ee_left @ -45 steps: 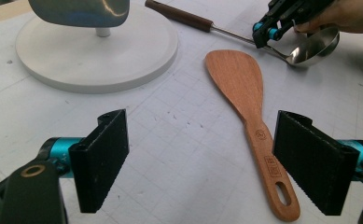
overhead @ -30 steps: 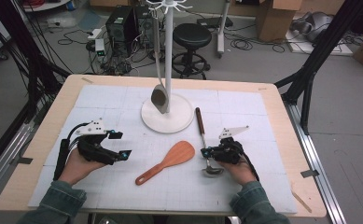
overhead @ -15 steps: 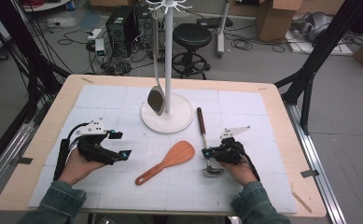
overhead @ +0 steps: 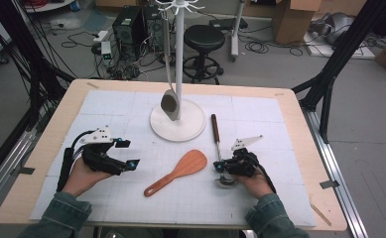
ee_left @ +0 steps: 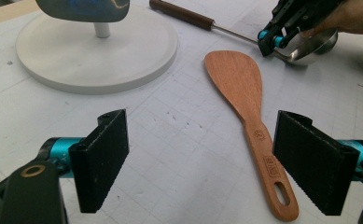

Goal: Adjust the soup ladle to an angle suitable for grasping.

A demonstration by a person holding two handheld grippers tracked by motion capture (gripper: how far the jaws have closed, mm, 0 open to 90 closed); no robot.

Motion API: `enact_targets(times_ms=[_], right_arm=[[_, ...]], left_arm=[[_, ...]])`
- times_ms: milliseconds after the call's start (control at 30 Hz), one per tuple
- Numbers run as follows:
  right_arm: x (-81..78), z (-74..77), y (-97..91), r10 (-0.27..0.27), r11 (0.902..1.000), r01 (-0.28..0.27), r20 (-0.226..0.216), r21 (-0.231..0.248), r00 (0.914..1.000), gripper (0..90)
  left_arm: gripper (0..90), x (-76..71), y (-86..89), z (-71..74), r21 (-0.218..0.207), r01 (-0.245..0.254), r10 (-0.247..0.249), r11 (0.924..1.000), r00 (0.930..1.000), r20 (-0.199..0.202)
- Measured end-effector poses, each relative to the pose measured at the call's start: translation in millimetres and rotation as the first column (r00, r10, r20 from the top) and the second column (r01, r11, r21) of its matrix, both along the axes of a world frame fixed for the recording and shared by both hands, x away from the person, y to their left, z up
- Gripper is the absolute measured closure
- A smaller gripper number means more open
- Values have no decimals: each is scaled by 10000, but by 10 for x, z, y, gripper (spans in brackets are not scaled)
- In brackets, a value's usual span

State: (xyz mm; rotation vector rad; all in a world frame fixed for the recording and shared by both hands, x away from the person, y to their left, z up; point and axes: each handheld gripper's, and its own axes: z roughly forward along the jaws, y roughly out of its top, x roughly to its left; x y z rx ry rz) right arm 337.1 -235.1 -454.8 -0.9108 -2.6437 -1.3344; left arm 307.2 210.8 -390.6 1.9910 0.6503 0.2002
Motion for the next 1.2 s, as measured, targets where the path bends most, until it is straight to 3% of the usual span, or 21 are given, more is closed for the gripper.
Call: enact_targets(times_ms=[100, 1200], right_arm=[[-5, -8, -35, -85, 9998, 85, 9, 162, 10000, 898], [-31, 40, -273, -172, 9998, 168, -360, -108, 9992, 898]], left_arm=[[192, 2, -2, -2, -3, -18, 18, 10000, 10000, -10], [194, 9, -19, -8, 18, -8, 8, 10000, 10000, 23]])
